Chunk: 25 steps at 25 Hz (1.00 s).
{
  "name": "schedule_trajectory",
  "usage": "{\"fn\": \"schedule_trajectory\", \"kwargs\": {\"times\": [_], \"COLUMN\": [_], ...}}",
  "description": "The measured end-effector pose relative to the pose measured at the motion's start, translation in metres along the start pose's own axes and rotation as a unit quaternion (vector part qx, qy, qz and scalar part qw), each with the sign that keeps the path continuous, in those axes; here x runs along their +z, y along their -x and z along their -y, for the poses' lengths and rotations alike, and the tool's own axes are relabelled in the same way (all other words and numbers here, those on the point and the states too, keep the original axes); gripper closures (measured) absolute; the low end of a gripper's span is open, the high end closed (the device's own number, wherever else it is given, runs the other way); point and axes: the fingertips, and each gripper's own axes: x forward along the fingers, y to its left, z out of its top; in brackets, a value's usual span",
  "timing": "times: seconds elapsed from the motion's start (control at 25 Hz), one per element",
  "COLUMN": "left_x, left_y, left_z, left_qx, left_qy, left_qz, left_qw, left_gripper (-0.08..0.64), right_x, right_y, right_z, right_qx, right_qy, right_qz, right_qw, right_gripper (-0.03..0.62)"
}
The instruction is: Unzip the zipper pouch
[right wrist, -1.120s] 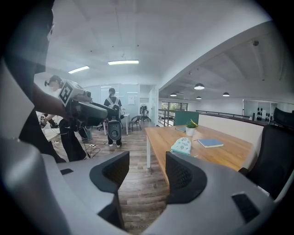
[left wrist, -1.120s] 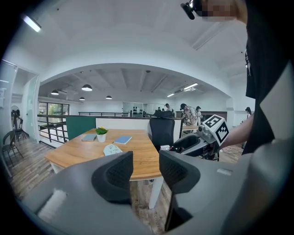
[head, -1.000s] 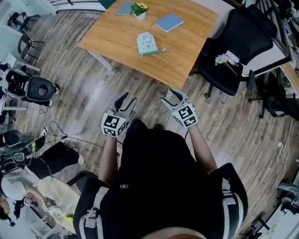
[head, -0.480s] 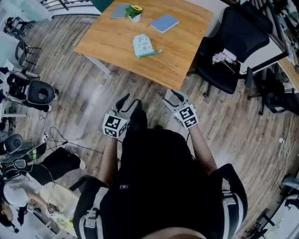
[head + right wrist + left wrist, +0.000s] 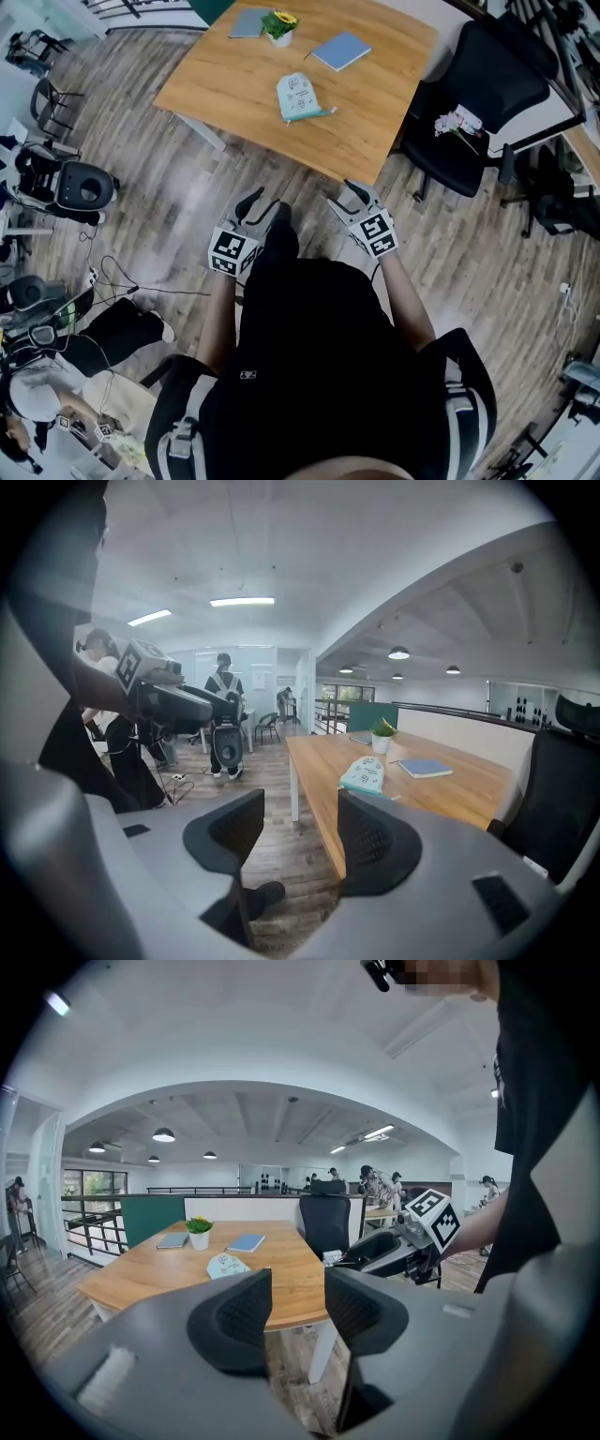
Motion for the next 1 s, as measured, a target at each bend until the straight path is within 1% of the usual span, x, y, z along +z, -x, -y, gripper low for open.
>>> {"fn": "schedule_trajectory", "kwargs": {"times": [0.24,0.48,0.68,0.84,1.0], "left_x": [-0.007,0.0,0.002,0.002,0.002], "left_y": [-0.008,-0.032,-0.049,-0.059,-0.072], "left_z": [-0.033,-0.059,-0.09,-0.115,-0.135], "left_qx": [-0.002,-0.017,-0.029,-0.039,-0.047], "left_qy": [0.004,0.0,0.005,0.017,0.013], "left_qz": [-0.015,-0.014,-0.017,-0.023,-0.028], "left_qw": [0.9999,0.9997,0.9994,0.9988,0.9984], "left_gripper": [0.387,0.39,0.39,0.391,0.393], "right_x": [0.011,0.013,0.018,0.03,0.032], "right_y": [-0.03,-0.052,-0.077,-0.097,-0.105], "right_z": [0.006,0.024,0.037,0.045,0.055], "right_qx": [0.005,-0.004,-0.012,-0.015,-0.029], "right_qy": [0.008,0.001,-0.008,-0.004,-0.012], "right_qz": [-0.011,-0.025,-0.038,-0.044,-0.062], "right_qw": [1.0,1.0,0.999,0.999,0.998], "right_gripper": [0.346,0.347,0.348,0.348,0.348]}}
